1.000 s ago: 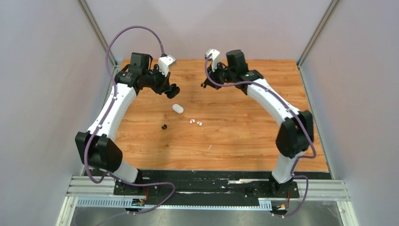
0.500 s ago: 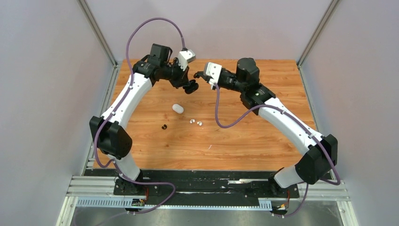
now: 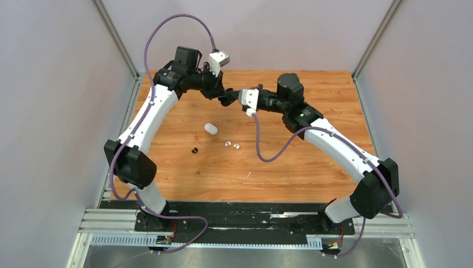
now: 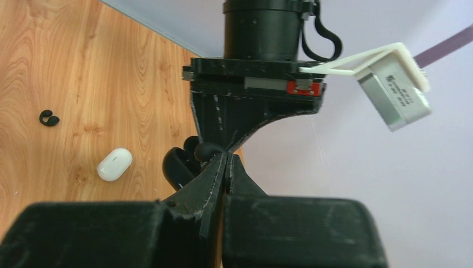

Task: Insert the wireless bluetooth earbuds into the charging case
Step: Insert the left earbud into the left side groove of the charging case.

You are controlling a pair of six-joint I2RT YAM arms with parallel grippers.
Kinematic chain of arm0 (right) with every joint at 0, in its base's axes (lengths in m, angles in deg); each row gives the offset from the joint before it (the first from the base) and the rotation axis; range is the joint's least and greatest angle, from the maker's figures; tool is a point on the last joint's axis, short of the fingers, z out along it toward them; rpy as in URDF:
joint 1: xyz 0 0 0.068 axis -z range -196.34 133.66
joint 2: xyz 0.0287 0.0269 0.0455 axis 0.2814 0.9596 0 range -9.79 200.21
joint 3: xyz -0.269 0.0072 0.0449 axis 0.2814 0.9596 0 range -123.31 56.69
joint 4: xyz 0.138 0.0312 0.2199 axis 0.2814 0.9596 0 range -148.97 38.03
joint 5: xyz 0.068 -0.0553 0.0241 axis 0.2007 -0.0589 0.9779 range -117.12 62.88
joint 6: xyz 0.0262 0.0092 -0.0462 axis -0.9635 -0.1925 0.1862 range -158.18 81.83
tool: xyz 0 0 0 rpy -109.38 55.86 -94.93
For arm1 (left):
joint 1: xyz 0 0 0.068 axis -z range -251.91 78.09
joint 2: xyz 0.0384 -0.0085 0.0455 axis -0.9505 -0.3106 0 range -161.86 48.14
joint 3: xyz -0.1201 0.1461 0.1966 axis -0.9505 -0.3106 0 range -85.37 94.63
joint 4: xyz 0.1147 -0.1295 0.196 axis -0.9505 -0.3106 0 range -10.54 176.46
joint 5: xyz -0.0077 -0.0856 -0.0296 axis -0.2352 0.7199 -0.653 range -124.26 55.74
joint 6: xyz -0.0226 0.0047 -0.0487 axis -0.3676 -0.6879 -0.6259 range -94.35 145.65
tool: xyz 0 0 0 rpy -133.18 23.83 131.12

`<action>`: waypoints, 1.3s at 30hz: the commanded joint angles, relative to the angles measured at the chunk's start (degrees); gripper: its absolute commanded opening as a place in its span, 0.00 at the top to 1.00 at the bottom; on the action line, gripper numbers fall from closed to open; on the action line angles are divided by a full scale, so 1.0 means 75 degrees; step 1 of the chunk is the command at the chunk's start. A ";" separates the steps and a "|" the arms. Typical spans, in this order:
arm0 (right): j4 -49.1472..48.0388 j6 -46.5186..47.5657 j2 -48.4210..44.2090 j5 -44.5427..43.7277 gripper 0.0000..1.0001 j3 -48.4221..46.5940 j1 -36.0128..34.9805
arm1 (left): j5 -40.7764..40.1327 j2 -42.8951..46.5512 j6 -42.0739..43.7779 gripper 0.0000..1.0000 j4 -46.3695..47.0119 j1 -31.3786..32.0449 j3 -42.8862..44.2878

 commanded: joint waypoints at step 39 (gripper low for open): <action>-0.0221 0.2069 0.0777 0.1033 1.00 -0.0306 -0.0153 | -0.0115 0.0333 -0.0959 1.00 -0.0336 0.0119 0.0550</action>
